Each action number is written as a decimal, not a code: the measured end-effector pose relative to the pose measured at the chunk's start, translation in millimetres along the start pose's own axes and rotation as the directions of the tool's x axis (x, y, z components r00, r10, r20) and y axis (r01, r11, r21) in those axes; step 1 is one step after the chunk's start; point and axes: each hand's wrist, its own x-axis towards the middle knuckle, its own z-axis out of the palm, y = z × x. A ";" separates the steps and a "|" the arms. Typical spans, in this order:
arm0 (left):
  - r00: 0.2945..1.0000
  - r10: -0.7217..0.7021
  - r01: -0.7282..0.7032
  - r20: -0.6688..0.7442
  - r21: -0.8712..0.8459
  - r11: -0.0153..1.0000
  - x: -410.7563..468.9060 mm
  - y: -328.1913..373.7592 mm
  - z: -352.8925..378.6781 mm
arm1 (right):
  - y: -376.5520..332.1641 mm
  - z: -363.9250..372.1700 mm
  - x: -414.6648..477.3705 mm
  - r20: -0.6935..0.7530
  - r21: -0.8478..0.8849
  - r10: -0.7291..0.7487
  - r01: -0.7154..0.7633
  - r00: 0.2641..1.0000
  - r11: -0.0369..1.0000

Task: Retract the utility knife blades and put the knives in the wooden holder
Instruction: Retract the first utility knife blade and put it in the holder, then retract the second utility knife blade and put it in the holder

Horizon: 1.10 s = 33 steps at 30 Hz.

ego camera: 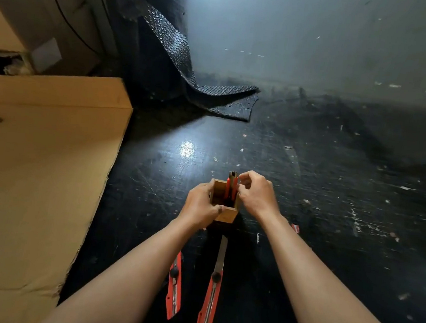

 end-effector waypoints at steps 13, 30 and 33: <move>0.994 -0.047 0.052 -0.104 0.049 0.997 -78.2 -3.8 14.8 | 22.8 -11.6 -75.9 0.072 -0.070 0.024 -0.018 0.997 0.997; 0.936 -0.331 0.330 0.119 0.032 0.943 -145.4 -38.9 69.6 | 61.5 60.1 -202.0 0.420 0.088 0.277 -0.342 0.864 0.935; 0.917 -0.376 0.386 0.132 -0.069 0.920 -152.0 -40.7 70.9 | 65.0 61.8 -214.1 0.403 0.183 0.288 -0.385 0.868 0.905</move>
